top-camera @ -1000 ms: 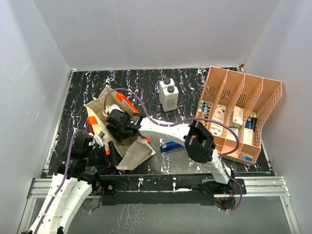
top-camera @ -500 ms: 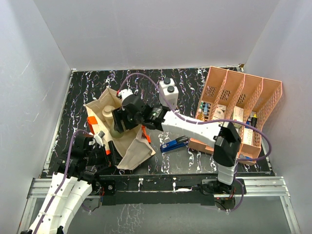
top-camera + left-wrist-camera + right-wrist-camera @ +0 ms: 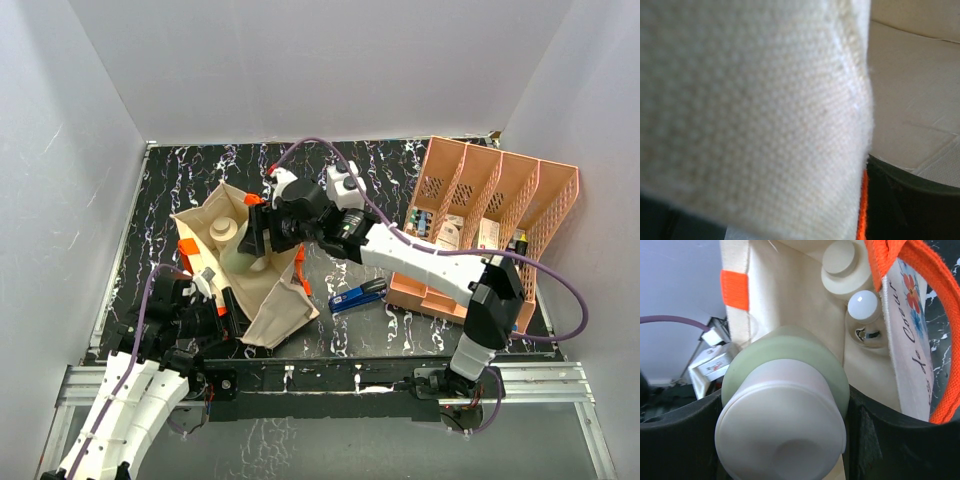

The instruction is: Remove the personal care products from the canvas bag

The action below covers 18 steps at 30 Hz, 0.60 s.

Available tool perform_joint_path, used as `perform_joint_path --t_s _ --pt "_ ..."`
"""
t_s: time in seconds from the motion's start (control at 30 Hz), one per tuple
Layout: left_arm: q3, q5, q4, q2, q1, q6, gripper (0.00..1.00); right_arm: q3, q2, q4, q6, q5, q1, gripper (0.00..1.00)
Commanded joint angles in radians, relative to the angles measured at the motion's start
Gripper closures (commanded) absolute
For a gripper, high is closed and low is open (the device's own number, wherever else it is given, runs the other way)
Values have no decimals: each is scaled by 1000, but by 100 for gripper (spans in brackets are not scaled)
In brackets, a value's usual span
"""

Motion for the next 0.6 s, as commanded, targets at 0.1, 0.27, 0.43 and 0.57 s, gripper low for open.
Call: perform_joint_path --t_s 0.1,0.27,0.43,0.57 --pt "32 20 -39 22 -2 28 18 -62 -220 336 144 -127 -95 92" --pt "37 20 -36 32 -3 34 18 -121 -290 388 199 -165 -158 92" --pt "38 19 -36 34 -3 34 18 -151 -374 328 134 -78 -204 92" --pt "37 18 -38 33 -3 35 18 -166 -432 208 31 41 -238 92"
